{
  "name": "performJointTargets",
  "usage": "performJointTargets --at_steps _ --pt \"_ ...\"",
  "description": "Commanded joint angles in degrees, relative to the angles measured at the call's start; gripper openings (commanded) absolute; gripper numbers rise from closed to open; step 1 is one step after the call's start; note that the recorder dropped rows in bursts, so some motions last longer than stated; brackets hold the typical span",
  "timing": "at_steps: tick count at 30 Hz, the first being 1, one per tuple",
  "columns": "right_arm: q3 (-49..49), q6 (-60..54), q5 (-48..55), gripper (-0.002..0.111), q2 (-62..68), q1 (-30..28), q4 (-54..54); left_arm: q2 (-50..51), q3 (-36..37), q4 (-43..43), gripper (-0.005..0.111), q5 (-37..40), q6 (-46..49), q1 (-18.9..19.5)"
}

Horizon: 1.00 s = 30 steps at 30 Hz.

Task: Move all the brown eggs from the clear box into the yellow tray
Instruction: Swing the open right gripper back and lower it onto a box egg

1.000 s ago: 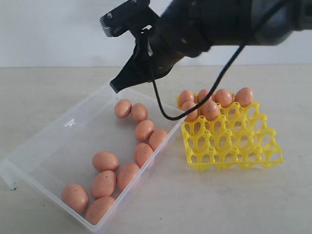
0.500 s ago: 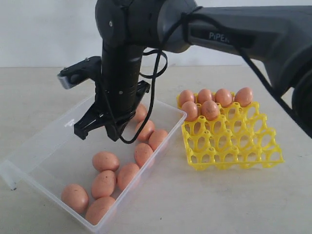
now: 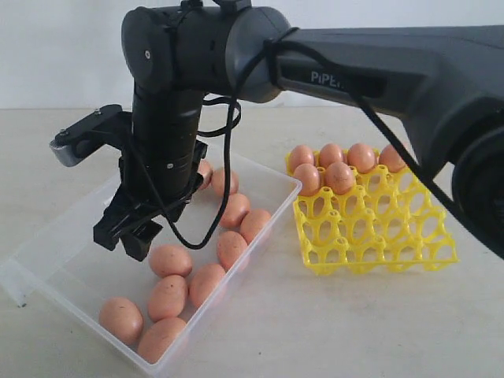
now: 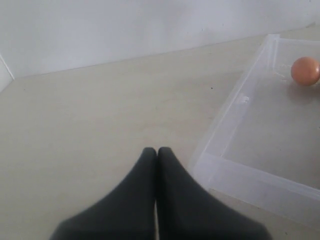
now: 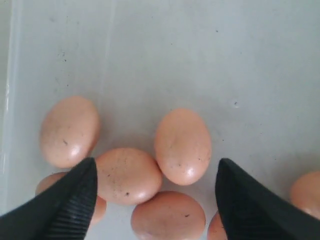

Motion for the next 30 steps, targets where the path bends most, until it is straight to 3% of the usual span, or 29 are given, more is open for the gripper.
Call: performJointTargets --at_steps 1,5,16,19,22,30 --pt "-0.3 0.6 -2.5 0.064 1.3 0.0 0.1 0.2 -0.2 0.1 0.008 1.7 0.4 -0.2" --pt "-0.3 3.5 -2.0 0.064 5.8 0.0 -0.3 0.2 -0.2 0.5 0.035 1.7 0.4 -0.2" --pt "-0.3 7.3 -3.1 0.063 10.1 -0.1 -4.8 0.2 -0.2 0.5 0.036 1.2 0.4 -0.2" --pt "-0.3 8.4 -3.9 0.043 10.2 -0.1 -4.7 0.2 -0.2 0.5 0.036 1.2 0.4 -0.2" --pt "-0.3 7.7 -2.2 0.000 10.2 -0.1 -4.6 0.2 -0.2 0.5 0.036 1.2 0.4 -0.2" --pt "-0.4 3.5 -0.1 0.000 5.9 -0.1 -3.3 0.2 -0.2 0.5 0.036 1.2 0.4 -0.2"
